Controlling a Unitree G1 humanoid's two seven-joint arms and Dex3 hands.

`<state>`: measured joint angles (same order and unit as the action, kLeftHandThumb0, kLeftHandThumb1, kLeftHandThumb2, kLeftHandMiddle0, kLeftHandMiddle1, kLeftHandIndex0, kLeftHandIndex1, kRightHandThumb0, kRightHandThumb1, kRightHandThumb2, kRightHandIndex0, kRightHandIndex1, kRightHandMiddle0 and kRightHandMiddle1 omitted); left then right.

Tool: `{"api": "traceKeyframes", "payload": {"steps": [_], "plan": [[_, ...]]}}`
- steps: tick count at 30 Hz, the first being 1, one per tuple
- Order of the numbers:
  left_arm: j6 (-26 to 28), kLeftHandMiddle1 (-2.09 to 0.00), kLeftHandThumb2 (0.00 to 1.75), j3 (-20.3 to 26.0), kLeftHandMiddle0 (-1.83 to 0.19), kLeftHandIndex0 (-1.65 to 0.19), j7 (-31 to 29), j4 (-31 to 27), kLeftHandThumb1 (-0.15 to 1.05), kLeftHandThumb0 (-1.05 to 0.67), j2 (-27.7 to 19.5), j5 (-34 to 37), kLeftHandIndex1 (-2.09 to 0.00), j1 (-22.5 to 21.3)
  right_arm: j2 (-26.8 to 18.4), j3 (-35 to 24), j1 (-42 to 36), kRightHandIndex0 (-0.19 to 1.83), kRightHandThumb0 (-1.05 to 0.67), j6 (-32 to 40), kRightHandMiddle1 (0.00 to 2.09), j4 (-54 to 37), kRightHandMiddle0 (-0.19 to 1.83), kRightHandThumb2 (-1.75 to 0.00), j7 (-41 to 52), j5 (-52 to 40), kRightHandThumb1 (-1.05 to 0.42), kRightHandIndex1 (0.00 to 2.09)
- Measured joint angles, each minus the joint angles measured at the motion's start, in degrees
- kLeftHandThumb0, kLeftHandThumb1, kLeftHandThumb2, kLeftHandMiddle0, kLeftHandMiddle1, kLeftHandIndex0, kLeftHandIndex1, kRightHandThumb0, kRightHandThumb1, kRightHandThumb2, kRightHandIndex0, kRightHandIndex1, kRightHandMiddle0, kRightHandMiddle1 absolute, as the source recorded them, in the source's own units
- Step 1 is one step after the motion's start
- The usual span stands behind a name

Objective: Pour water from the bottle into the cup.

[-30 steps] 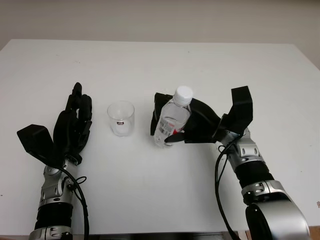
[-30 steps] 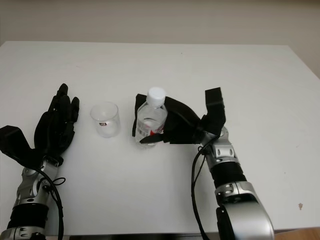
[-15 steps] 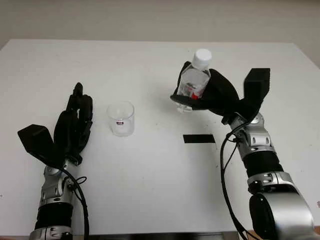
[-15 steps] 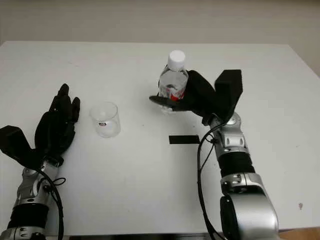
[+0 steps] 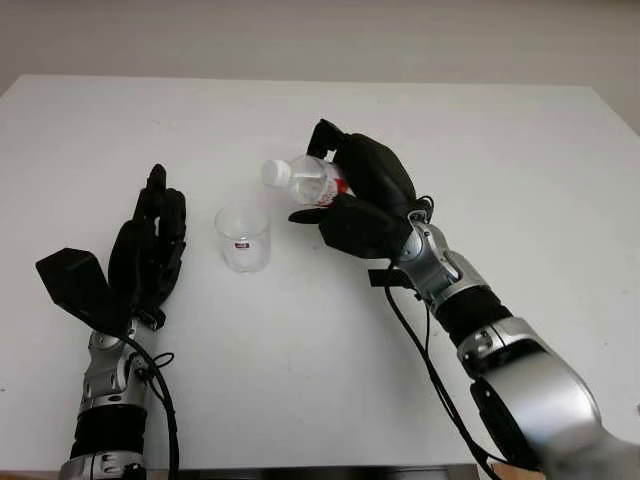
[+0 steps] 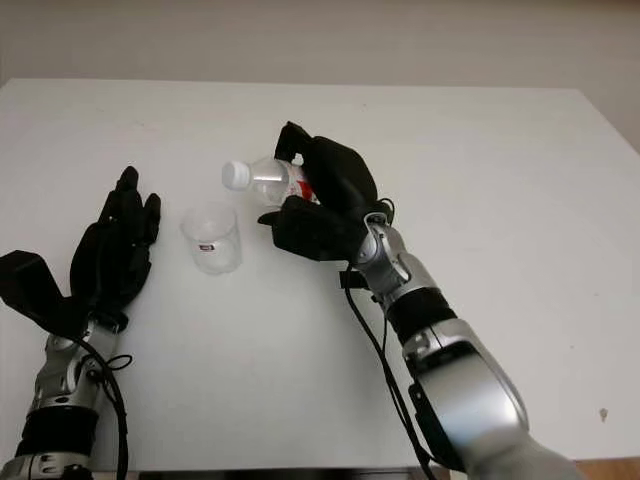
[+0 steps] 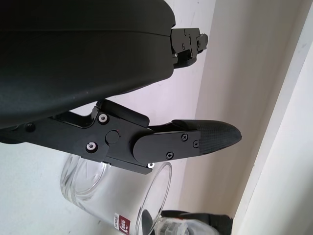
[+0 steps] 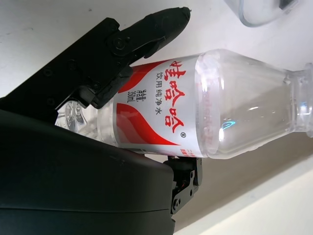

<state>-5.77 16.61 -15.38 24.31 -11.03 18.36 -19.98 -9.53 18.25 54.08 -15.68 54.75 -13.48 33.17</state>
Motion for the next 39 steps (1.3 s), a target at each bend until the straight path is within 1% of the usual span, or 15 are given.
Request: {"api": "traceKeyframes", "payload": {"steps": [3,5,7,10,12,14,18,19,21,24,30,32,33,35,39], "plan": [[-0.07,-0.06,0.47,-0.06,0.09,0.09,0.05,0.02,1.05,-0.75,0.12,0.01,-0.05,0.00,0.63,0.85,1.97,1.32,-0.19,-0.04,2.09,3.24,0.86,-0.33,-0.61,0.43,-0.89,2.09],[-0.29,-0.05,0.49,-0.09,0.09,0.09,0.00,0.07,1.05,-0.74,0.25,0.02,-0.05,-0.02,1.18,1.13,3.08,1.40,-0.20,-0.36,2.09,5.01,0.91,-0.35,-1.14,0.38,-0.89,2.09],[-0.48,-0.05,0.49,-0.09,0.09,0.09,-0.03,0.14,1.05,-0.74,0.30,0.03,-0.05,-0.04,1.68,1.16,3.98,1.41,-0.20,-0.95,2.09,6.30,0.93,-0.35,-1.36,0.17,-0.89,2.09],[-0.50,-0.05,0.48,-0.08,0.10,0.10,0.05,0.15,1.05,-0.74,0.45,0.04,-0.05,-0.10,2.22,1.47,5.58,1.35,-0.21,-1.07,2.09,8.16,0.91,-0.34,-1.55,0.10,-0.89,2.09],[-0.78,-0.05,0.49,-0.09,0.10,0.10,0.04,0.27,1.05,-0.74,0.48,0.03,-0.05,-0.11,2.25,2.24,6.68,1.25,-0.22,-1.11,2.09,9.40,0.86,-0.32,-2.89,0.79,-0.89,2.09],[-1.10,-0.05,0.50,-0.09,0.11,0.11,0.02,0.40,1.05,-0.74,0.52,0.03,-0.05,-0.11,2.03,4.10,7.70,1.21,-0.24,-1.16,2.09,10.30,0.79,-0.30,-5.84,3.11,-0.89,2.09],[-1.52,-0.05,0.50,-0.17,0.12,0.11,-0.13,0.62,1.05,-0.73,0.52,0.02,-0.05,-0.12,1.15,9.30,9.29,1.24,-0.24,-1.36,2.09,11.58,0.62,-0.30,-13.31,9.73,-0.88,2.09],[-1.63,-0.05,0.50,-0.18,0.12,0.12,-0.19,0.71,1.05,-0.73,0.52,0.03,-0.05,-0.15,0.89,10.61,9.52,1.25,-0.24,-1.13,2.09,11.79,0.60,-0.28,-15.56,11.40,-0.89,2.09],[-1.74,-0.05,0.50,-0.17,0.11,0.11,-0.23,0.82,1.05,-0.73,0.52,0.03,-0.05,-0.17,0.27,13.56,10.00,1.28,-0.24,-0.33,2.09,11.99,0.51,-0.21,-19.92,15.07,-0.95,2.09],[-1.89,-0.06,0.50,-0.15,0.11,0.10,-0.21,0.99,1.05,-0.73,0.58,0.05,-0.05,-0.22,-0.48,17.38,11.25,1.28,-0.25,0.84,2.09,12.65,0.46,-0.17,-24.35,19.57,-0.98,2.09],[-2.15,-0.05,0.49,-0.18,0.11,0.11,-0.14,1.04,1.05,-0.74,0.76,0.03,-0.05,-0.26,-0.76,20.63,12.81,1.21,-0.32,0.97,2.09,13.56,0.44,-0.10,-31.48,22.94,-0.95,2.09],[-2.18,-0.05,0.49,-0.18,0.11,0.11,-0.11,1.03,1.05,-0.75,0.86,0.03,-0.05,-0.26,-0.78,21.32,13.49,1.17,-0.34,0.96,1.99,13.99,0.40,-0.07,-32.18,23.32,-0.93,2.09],[-2.20,-0.05,0.49,-0.20,0.11,0.11,-0.12,1.03,1.05,-0.75,0.88,0.03,-0.05,-0.26,-0.78,21.48,13.62,1.15,-0.36,0.94,1.94,14.08,0.41,-0.06,-32.68,23.42,-0.92,2.09],[-2.25,-0.05,0.49,-0.20,0.11,0.11,-0.13,1.03,1.05,-0.75,0.89,0.03,-0.05,-0.25,-0.78,21.93,13.69,1.15,-0.36,0.90,1.94,14.22,0.44,-0.06,-33.65,23.57,-0.92,2.09],[-2.32,-0.05,0.48,-0.20,0.11,0.11,-0.10,1.04,1.05,-0.75,1.01,0.04,-0.05,-0.26,-0.77,22.53,13.69,1.11,-0.37,0.87,1.88,14.26,0.42,-0.05,-34.56,23.61,-0.91,2.09]]}}
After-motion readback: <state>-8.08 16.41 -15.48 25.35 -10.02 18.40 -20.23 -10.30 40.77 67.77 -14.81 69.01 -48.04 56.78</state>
